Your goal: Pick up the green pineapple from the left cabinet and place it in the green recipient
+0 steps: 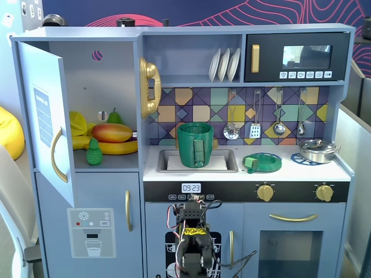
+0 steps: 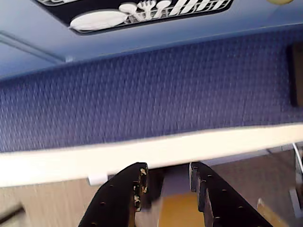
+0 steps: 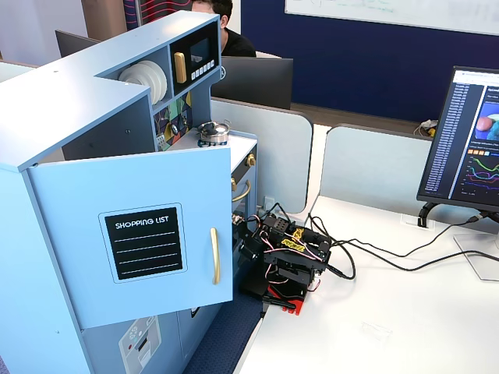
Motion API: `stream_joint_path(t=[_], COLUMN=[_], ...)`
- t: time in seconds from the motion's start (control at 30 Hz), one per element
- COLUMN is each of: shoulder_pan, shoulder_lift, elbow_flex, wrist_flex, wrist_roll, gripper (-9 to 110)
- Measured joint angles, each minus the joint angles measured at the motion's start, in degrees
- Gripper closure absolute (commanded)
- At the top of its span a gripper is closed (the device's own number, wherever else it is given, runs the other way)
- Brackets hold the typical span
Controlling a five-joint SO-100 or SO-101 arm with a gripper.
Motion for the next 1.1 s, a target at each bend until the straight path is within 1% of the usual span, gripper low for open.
stream_joint_path(t=[0.1, 0.17, 0.27, 0.33, 0.4, 0.47, 0.6, 0.83, 1.1], shoulder_pan=[-8.3, -15.0, -24.8, -30.1, -33.2, -35.0, -35.9, -36.4, -37.8], shoulder_lift=[-2.7, -6.8, -12.0, -15.7, -19.6, -23.6, -32.3, -46.5, -59.2], elbow_flex=[-2.0, -4.7, -9.8, -13.2, -16.5, -20.2, -27.8, -39.8, -48.8], wrist_flex=[-13.6, -24.3, -37.8, -44.1, -49.1, -53.2, -60.9, -70.9, -77.2], wrist_roll=[-1.9, -2.5, -3.8, -4.1, -4.5, -4.5, -3.2, -2.4, -4.7], gripper=[101, 97, 88, 81, 73, 65, 58, 55, 55])
